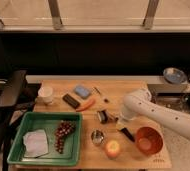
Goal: Place brush in metal cup
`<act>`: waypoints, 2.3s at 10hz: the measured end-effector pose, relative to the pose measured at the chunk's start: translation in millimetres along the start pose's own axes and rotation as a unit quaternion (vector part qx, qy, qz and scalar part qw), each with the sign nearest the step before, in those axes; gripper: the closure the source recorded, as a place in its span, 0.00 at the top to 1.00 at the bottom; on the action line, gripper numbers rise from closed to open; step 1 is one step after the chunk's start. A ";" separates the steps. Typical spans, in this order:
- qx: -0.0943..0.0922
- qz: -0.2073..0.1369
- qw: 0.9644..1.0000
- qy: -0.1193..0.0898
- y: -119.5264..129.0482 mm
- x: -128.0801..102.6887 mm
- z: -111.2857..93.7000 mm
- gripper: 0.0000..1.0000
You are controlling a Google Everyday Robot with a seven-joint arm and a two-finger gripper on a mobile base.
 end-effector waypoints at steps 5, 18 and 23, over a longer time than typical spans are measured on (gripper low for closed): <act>-0.009 -0.002 1.000 -0.001 4.0 2.2 6.4 0.00; -0.059 -0.132 0.968 -0.205 18.3 -85.9 -72.1 0.00; -0.028 -0.159 0.966 -0.200 18.7 -56.5 -93.8 0.00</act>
